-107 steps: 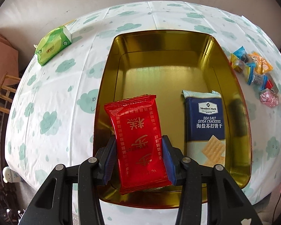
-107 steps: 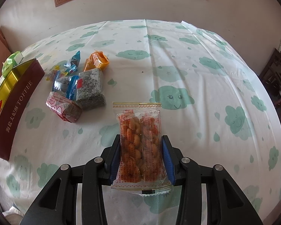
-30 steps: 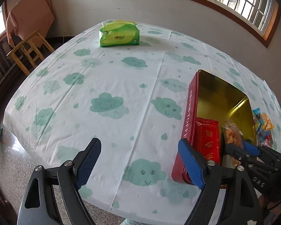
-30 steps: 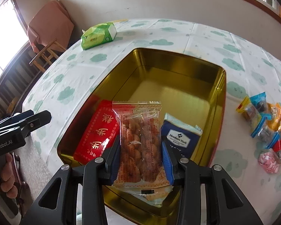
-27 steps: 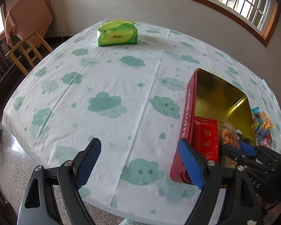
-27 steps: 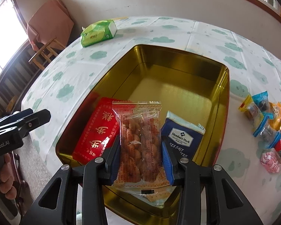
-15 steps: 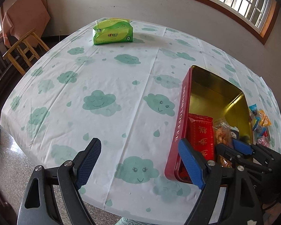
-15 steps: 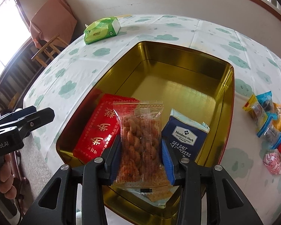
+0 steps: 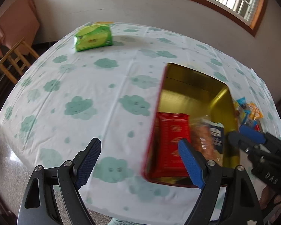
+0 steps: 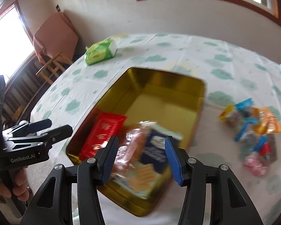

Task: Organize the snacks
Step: 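Carry the clear peanut bag into the tin and release it with the right tool, then grasp the grey speckled block pack with the right tool, then grasp the pink-and-white wrapped pack with the left tool while the right tool holds the grey pack, then carry the pink-and-white pack into the tin and release it with the left tool, then carry the grey speckled pack into the tin and release it with the right tool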

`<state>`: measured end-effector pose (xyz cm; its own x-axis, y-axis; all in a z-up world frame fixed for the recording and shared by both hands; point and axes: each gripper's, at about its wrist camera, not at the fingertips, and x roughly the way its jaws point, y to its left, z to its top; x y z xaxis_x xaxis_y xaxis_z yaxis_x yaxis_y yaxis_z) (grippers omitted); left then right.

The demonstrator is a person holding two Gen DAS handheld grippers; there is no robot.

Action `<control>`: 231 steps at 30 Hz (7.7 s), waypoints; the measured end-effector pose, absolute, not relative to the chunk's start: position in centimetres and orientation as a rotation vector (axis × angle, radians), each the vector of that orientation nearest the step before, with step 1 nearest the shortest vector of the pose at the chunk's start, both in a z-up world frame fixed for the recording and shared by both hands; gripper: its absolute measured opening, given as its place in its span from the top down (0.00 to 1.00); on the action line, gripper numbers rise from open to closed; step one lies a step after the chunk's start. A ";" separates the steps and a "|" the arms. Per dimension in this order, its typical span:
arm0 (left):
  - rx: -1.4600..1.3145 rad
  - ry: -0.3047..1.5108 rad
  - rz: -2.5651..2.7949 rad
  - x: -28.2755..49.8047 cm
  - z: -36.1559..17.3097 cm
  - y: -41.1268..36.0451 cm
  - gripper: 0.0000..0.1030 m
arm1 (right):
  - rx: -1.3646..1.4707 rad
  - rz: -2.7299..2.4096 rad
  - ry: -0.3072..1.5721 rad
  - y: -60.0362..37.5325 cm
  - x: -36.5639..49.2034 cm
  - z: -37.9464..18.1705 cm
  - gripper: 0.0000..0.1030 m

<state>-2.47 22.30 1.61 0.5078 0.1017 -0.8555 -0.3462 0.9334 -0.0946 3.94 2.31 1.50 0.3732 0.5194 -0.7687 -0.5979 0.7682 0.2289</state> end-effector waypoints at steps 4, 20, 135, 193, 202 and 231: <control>-0.245 1.007 0.231 -1.6 1.8 20.2 0.21 | -0.092 0.636 0.919 -1.3 5.3 1.8 0.48; -0.162 1.048 0.114 0.9 1.6 13.3 0.20 | -0.136 0.358 1.001 -14.6 13.0 -3.0 0.48; -0.044 1.116 0.106 11.5 1.5 11.2 0.81 | -0.074 0.218 0.879 -22.8 10.1 -6.2 0.64; 0.013 1.035 0.196 8.1 1.2 16.4 0.50 | -0.076 0.209 0.878 -22.7 10.0 -6.1 0.64; -0.057 1.005 0.241 5.1 1.2 16.5 0.40 | -0.062 0.178 0.884 -22.9 10.3 -6.0 0.64; -0.052 1.002 0.251 4.0 -0.5 16.9 0.19 | -0.051 0.145 0.870 -18.7 10.3 -2.4 0.65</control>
<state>4.04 16.88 -0.46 0.5126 0.1848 -0.8385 -0.2320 0.9700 0.0720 10.31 -18.74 -2.35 0.6355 0.1063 -0.7648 -0.1476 0.9889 0.0148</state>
